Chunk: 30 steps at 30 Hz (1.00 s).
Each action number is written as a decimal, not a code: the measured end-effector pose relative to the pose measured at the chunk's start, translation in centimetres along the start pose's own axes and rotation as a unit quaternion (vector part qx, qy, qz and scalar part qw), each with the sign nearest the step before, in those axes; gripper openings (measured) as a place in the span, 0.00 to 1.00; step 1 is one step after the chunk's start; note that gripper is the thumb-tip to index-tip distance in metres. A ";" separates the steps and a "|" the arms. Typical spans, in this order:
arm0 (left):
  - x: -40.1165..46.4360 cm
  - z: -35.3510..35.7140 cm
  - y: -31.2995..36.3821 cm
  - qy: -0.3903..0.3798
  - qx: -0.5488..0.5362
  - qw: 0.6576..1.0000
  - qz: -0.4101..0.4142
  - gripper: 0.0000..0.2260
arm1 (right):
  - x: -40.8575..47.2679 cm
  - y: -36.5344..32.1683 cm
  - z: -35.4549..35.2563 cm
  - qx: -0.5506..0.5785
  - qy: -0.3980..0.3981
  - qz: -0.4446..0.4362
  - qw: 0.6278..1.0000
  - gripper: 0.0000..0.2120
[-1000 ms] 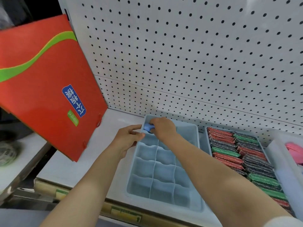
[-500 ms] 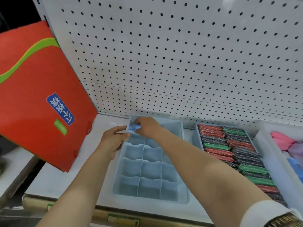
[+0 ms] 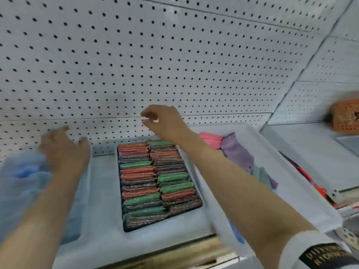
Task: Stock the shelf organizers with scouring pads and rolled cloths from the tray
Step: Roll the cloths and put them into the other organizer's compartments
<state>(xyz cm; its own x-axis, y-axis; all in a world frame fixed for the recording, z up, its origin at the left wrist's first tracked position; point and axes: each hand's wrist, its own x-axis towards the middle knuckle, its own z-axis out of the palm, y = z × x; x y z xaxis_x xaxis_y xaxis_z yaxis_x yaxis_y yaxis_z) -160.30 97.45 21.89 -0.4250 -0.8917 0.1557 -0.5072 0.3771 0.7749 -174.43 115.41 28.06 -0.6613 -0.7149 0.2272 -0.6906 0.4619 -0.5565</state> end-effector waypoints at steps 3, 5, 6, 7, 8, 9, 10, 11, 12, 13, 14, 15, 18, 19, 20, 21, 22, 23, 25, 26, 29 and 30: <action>-7.3 5.5 7.7 -0.156 -0.025 0.977 0.142 0.20 | -3.1 7.4 -4.8 -0.033 -0.031 0.067 0.997 0.13; -12.1 9.9 11.1 -0.280 -0.040 0.933 0.221 0.19 | -5.3 12.0 -6.9 -0.111 -0.099 0.122 0.981 0.15; -13.9 12.1 11.8 -0.327 -0.042 0.914 0.237 0.18 | -6.5 14.0 -7.6 -0.145 -0.150 0.142 0.968 0.17; -15.2 13.6 12.3 -0.350 -0.029 0.902 0.253 0.17 | -7.8 15.7 -7.8 -0.156 -0.195 0.161 0.955 0.21; -16.0 14.9 12.3 -0.354 -0.021 0.897 0.264 0.17 | -8.9 16.9 -7.6 -0.152 -0.230 0.179 0.944 0.25; -16.6 16.0 12.1 -0.357 0.011 0.896 0.264 0.16 | -9.8 18.0 -7.2 -0.158 -0.249 0.188 0.937 0.26; -17.0 16.9 11.8 -0.349 0.051 0.898 0.263 0.17 | -10.4 19.0 -6.5 -0.177 -0.255 0.176 0.934 0.25; -17.3 17.1 11.7 -0.342 0.089 0.898 0.263 0.18 | -10.7 19.7 -5.9 -0.197 -0.245 0.146 0.938 0.22; -17.4 17.4 11.2 -0.331 0.112 0.900 0.260 0.20 | -10.8 20.3 -5.4 -0.206 -0.227 0.116 0.945 0.18; -17.5 17.2 11.1 -0.331 0.125 0.900 0.254 0.21 | -10.8 20.4 -5.3 -0.177 -0.199 0.087 0.960 0.16; -17.5 17.1 10.8 -0.323 0.119 0.904 0.253 0.22 | -10.6 20.3 -5.5 -0.116 -0.159 0.066 0.978 0.18; -17.7 16.4 11.1 -0.332 0.113 0.905 0.242 0.23 | -10.5 20.3 -6.0 -0.030 -0.121 0.054 0.991 0.19; -17.4 13.8 13.0 -0.328 -0.008 0.924 0.195 0.28 | -9.9 18.8 -9.3 0.179 -0.122 0.040 0.975 0.10; -17.0 12.5 14.3 -0.335 -0.048 0.921 0.191 0.30 | -9.7 18.0 -10.6 0.210 -0.143 0.027 0.967 0.06; -16.4 11.3 15.8 -0.340 -0.076 0.915 0.204 0.32 | -9.6 17.1 -11.9 0.229 -0.164 0.009 0.960 0.03; -15.9 10.0 17.4 -0.353 -0.091 0.904 0.223 0.33 | -9.5 16.1 -13.2 0.238 -0.177 -0.013 0.955 0.02; -15.4 9.1 18.9 -0.375 -0.105 0.888 0.244 0.33 | -9.3 15.0 -14.3 0.244 -0.182 -0.032 0.952 0.02; -14.9 8.4 20.1 -0.402 -0.119 0.871 0.257 0.32 | -9.2 14.0 -15.5 0.254 -0.178 -0.045 0.949 0.03; -14.2 7.5 21.9 -0.429 -0.155 0.855 0.247 0.26 | -8.8 12.2 -17.5 0.284 -0.154 -0.060 0.945 0.03; -13.8 7.2 22.5 -0.418 -0.172 0.861 0.235 0.21 | -8.4 11.7 -18.5 0.288 -0.137 -0.063 0.946 0.03; -12.7 5.9 23.8 -0.353 -0.179 0.888 0.235 0.08 | -7.2 11.1 -21.1 0.264 -0.098 -0.053 0.958 0.02; -12.4 5.3 24.2 -0.340 -0.185 0.893 0.232 0.08 | -7.0 11.1 -21.8 0.256 -0.103 -0.041 0.960 0.03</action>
<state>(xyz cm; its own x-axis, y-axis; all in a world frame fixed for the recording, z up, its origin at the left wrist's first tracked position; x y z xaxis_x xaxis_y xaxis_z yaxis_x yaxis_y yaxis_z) -171.31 118.96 35.48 -0.9453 -0.2565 0.2017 0.0693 0.4461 0.8923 -183.84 137.01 37.65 -0.5029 -0.8506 0.1535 -0.4678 0.1185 -0.8759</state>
